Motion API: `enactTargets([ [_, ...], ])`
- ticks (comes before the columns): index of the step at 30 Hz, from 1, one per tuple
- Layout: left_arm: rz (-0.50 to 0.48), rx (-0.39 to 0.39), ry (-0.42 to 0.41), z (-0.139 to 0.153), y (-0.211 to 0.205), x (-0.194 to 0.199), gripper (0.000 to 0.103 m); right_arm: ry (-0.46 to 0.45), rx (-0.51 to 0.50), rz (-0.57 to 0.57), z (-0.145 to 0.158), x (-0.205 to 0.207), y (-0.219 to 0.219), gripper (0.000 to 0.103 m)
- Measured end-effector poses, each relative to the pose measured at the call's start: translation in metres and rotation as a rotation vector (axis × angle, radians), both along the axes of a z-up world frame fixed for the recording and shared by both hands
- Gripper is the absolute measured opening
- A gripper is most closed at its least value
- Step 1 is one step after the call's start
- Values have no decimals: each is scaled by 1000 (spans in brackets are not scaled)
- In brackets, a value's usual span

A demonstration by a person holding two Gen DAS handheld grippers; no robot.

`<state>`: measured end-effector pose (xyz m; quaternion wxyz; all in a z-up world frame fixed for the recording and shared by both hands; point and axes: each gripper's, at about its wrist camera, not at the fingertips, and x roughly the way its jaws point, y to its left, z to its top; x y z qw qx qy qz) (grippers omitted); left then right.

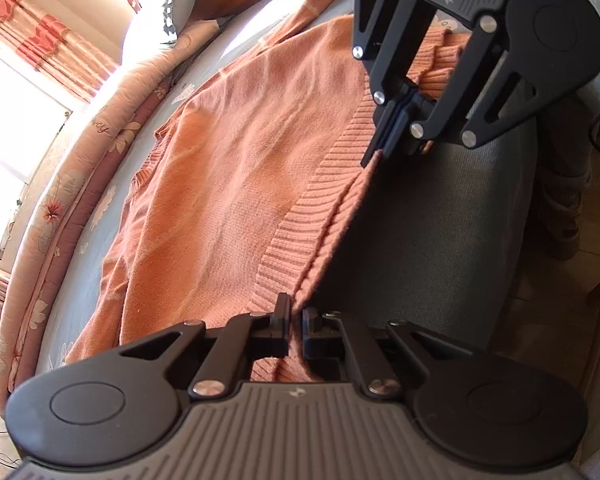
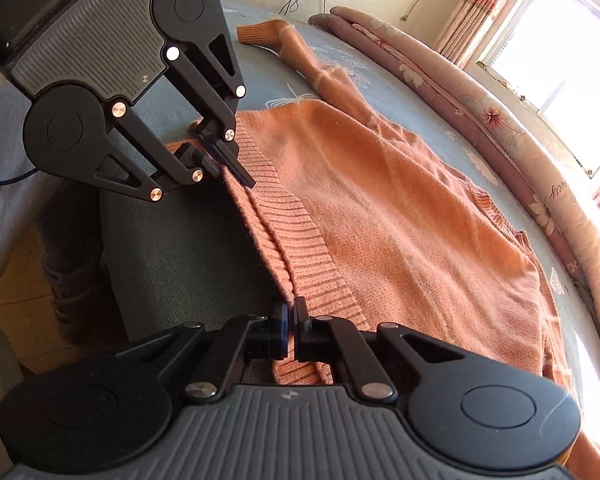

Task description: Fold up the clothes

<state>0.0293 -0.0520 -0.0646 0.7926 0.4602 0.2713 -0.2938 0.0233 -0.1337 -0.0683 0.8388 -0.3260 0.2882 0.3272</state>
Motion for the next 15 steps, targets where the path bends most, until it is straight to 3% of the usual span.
enactTargets([
  [3,-28,-37,73,15,3,-4,1,52,30,-4,9,1,-8,3],
  [8,-23,11,120,-2,3,-3,2,149,26,-20,2,1,-12,4],
  [10,-10,4,148,-3,2,-2,7,193,28,-18,-5,-2,-10,4],
  [13,-12,-45,189,9,10,-5,12,213,53,-16,-1,-7,-14,11],
  [15,13,-93,213,19,16,-3,12,207,79,-45,7,-7,-24,22],
])
